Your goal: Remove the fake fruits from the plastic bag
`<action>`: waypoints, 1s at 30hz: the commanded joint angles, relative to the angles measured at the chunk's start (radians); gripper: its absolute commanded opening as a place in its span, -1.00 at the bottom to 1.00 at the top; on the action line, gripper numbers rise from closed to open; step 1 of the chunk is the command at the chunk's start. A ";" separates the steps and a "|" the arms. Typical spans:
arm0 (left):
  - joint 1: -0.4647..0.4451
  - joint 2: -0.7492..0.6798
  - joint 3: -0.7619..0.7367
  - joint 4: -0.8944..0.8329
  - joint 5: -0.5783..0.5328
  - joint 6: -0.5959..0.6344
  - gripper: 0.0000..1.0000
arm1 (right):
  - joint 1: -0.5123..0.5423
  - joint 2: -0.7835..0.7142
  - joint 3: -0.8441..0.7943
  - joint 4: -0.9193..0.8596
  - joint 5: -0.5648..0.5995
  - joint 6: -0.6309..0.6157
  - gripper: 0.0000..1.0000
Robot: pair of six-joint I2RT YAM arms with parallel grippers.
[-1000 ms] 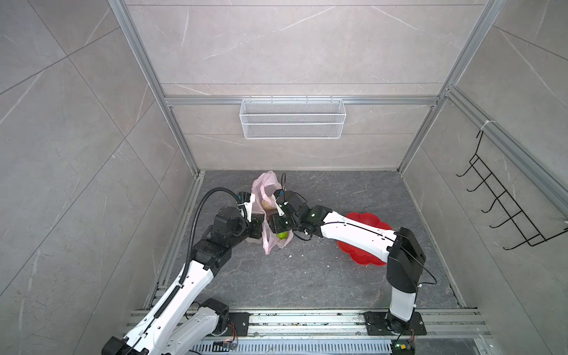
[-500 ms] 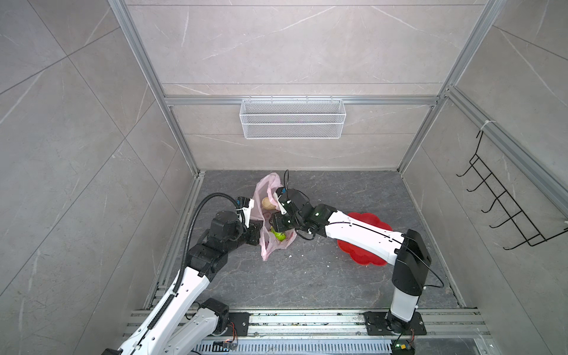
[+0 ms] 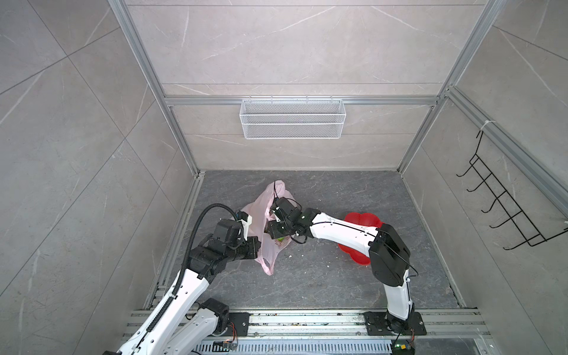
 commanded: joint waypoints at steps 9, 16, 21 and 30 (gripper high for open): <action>-0.005 0.036 0.047 -0.183 -0.044 -0.086 -1.00 | 0.009 0.089 0.056 -0.037 0.058 -0.037 0.44; -0.005 -0.029 0.026 -0.158 -0.097 -0.113 -1.00 | 0.007 0.135 0.091 -0.053 0.044 -0.063 0.49; -0.005 -0.042 -0.006 -0.088 -0.123 -0.116 -1.00 | 0.007 0.161 0.104 -0.061 0.043 -0.065 0.54; -0.005 -0.006 -0.036 0.007 -0.126 -0.100 -1.00 | 0.008 0.213 0.155 -0.112 0.025 -0.051 0.59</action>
